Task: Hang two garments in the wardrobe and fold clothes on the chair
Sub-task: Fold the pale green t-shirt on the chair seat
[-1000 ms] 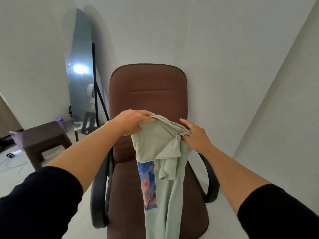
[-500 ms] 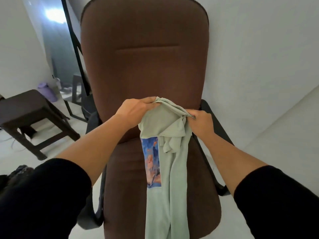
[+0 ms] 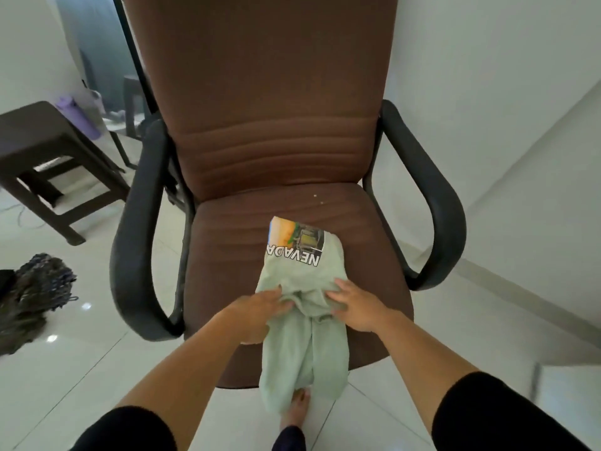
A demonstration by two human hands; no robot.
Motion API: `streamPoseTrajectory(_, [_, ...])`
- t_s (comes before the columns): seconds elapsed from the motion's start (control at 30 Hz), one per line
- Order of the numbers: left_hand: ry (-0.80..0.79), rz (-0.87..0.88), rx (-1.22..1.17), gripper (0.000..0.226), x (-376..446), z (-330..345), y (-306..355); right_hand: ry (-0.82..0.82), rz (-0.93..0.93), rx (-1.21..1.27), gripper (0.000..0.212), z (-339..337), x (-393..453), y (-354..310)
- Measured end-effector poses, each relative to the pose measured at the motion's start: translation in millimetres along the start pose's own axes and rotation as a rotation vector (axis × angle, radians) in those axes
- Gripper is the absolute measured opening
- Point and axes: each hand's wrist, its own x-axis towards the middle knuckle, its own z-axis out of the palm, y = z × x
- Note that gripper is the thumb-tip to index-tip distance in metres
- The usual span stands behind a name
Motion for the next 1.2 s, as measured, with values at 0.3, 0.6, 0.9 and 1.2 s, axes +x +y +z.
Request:
streamPoseTrajectory(0.3, [0.662,-0.364,-0.648,0.043,75,-6,-26,0.412,0.353,0.7,0.052,-4,60,25])
streamPoseTrajectory(0.6, [0.626,-0.436,-0.977,0.06,149,-72,-67,0.389,0.211,0.775,0.063,-49,136,24])
streamPoseTrajectory(0.9, [0.741,-0.651,-1.384,0.059,201,-117,-113,0.631,0.343,1.14,0.06,-99,215,16])
streamPoseTrajectory(1.2, [0.35,-0.301,-0.683,0.103,226,-95,-141,0.215,0.217,0.206,0.086,-100,234,29])
